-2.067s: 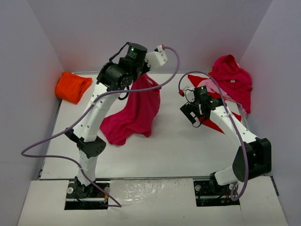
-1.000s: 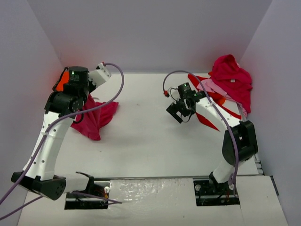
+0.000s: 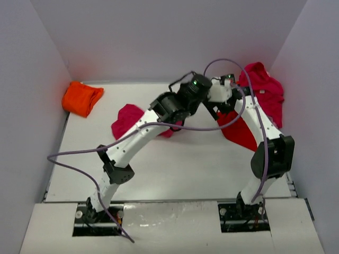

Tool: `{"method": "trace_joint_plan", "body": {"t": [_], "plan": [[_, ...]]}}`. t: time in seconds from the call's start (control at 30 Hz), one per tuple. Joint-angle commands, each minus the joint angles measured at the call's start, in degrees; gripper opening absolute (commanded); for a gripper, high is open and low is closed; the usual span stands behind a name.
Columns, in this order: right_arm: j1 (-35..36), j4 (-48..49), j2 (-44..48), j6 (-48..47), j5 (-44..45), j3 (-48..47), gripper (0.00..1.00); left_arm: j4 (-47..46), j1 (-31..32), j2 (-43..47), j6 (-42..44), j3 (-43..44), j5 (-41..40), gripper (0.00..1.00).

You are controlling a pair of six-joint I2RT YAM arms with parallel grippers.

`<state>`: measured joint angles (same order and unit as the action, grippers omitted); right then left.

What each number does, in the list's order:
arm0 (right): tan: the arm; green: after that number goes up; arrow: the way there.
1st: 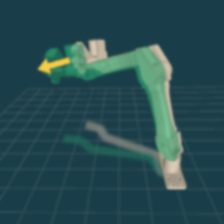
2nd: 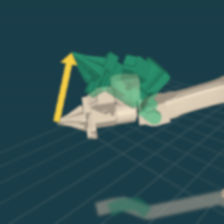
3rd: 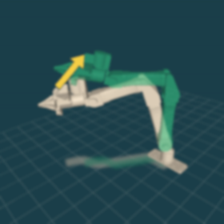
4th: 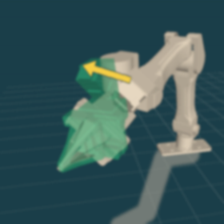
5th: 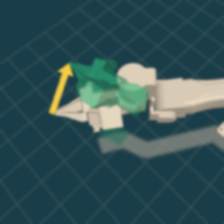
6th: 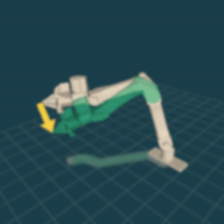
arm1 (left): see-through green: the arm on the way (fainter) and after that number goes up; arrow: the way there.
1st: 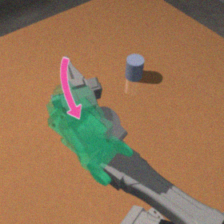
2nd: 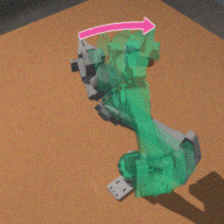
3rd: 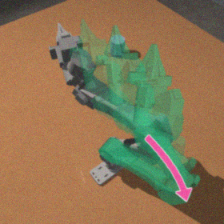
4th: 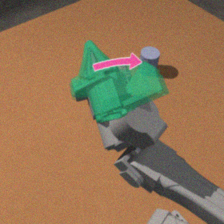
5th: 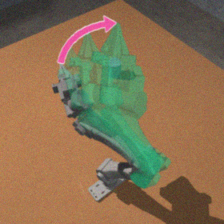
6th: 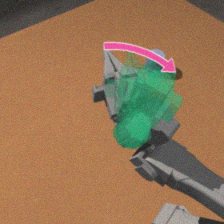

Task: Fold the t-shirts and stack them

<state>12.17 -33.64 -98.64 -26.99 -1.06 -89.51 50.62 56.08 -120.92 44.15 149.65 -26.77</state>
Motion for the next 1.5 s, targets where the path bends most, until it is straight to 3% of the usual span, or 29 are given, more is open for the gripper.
{"method": "trace_joint_plan", "body": {"t": [0.0, 0.07, 0.13, 0.2, 0.33, 0.37, 0.4, 0.47, 0.57, 0.67, 0.83, 1.03, 1.1, 1.27, 1.47], "plan": [[0.8, -0.2, 2.2, -0.2, -0.9, 2.5, 1.0, -24.9, -6.2, 23.9, 3.7, 0.7, -9.8, 0.0], [0.8, 0.0, 2.4, -0.3, -1.9, 2.9, 1.0, -22.6, -11.9, 29.0, 2.3, -1.4, -8.3, 0.0], [0.8, 0.1, 2.3, -0.3, -2.5, 2.7, 1.0, -22.7, -18.7, 33.3, 3.1, -9.5, -8.4, 0.0], [0.8, 0.1, 2.2, 0.2, -3.0, 1.9, 1.0, -25.2, -21.2, 39.4, 4.9, -21.8, -9.5, 0.01], [0.8, 0.1, 4.0, 0.0, -4.6, 2.3, 1.0, -17.7, -23.0, 47.1, 1.4, -37.0, -8.4, 0.09], [0.8, 0.1, 4.6, -0.2, -4.9, 2.8, 1.0, -14.9, -24.0, 48.9, 0.3, -40.1, -7.2, 0.26], [0.8, 0.1, 5.0, -0.5, -5.0, 3.4, 1.0, -11.5, -25.1, 50.8, -0.5, -42.8, -5.6, 0.51], [0.8, 0.2, 5.9, -1.3, -5.2, 5.2, 1.0, -9.4, -26.2, 54.1, -0.3, -51.7, -4.3, 0.76], [0.8, 0.4, 5.7, -1.6, -5.3, 6.1, 1.0, -8.5, -28.5, 55.7, -2.4, -59.2, -2.1, 0.71], [0.9, 0.5, 4.8, -0.8, -6.0, 5.7, 1.0, -10.3, -30.5, 55.1, -3.9, -65.5, -1.9, 0.73], [1.3, 0.4, 4.6, -0.7, -6.0, 5.8, 1.0, -12.0, -31.4, 53.1, -4.7, -65.2, -0.3, 0.83], [1.4, 0.6, 3.5, -0.2, -6.5, 6.2, 1.0, -12.0, -31.7, 46.6, -4.3, -65.0, 3.3, 0.85], [1.5, 0.6, 3.5, 0.2, -6.9, 6.5, 1.0, -10.8, -31.7, 42.9, -5.8, -64.4, 4.6, 0.83], [1.5, 0.7, 4.5, -0.3, -6.1, 8.4, 1.0, -5.7, -29.9, 39.4, -9.1, -63.9, 12.8, 0.59], [1.4, 1.4, 5.5, -0.4, -5.4, 9.8, 1.0, 0.9, -23.1, 39.2, -7.5, -69.6, 17.5, 0.53]]}}
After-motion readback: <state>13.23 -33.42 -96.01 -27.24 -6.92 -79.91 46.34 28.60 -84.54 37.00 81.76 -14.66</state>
